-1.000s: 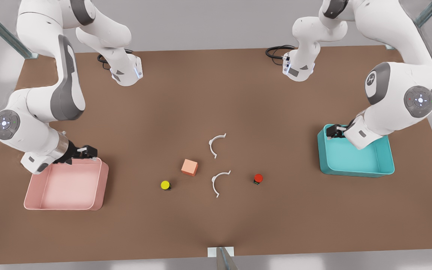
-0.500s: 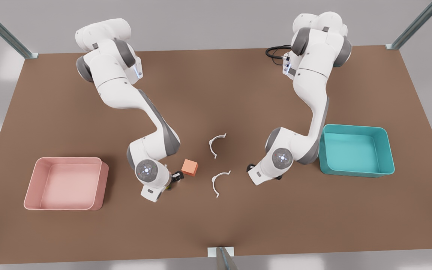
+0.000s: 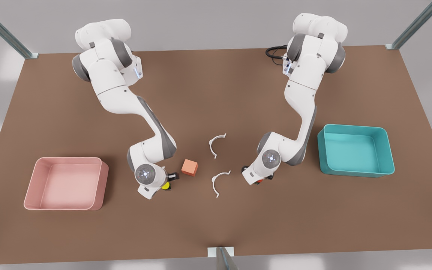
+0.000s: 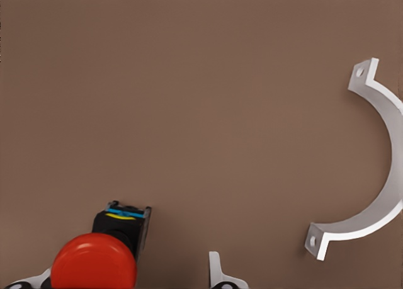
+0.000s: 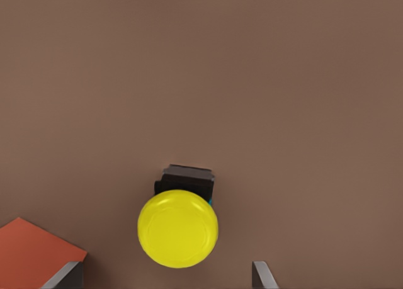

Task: Place the red button in the blue storage box with the left arm, and place the yellow button in the pink storage box with the right arm

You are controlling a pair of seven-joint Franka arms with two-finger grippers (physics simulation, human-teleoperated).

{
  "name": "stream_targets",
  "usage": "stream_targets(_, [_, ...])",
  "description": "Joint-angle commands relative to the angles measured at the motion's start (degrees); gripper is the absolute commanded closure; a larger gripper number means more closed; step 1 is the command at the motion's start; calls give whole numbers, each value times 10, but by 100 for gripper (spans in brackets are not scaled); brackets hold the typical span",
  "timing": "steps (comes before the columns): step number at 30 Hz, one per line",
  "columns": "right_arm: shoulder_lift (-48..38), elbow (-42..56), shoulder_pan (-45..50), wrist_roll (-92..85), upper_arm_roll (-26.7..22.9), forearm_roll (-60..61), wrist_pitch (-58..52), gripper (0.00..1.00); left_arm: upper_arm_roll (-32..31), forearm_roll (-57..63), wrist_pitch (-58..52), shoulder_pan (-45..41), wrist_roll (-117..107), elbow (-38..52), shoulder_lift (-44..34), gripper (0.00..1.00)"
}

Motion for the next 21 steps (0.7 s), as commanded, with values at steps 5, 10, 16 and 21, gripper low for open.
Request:
stream_targets(5, [7, -37, -3, 42, 0, 1, 119, 0, 0, 5, 52, -2, -29, 19, 17, 19])
stream_targets(10, [2, -76, -7, 38, 1, 1, 163, 13, 1, 4, 52, -1, -25, 17, 19, 27])
stream_targets(16, [-2, -76, -5, 40, 3, 1, 171, 18, 2, 2, 50, 2, -28, 17, 13, 45])
stream_targets(21, [-6, -95, -6, 36, 4, 0, 181, 31, 3, 2, 47, 2, -28, 17, 8, 49])
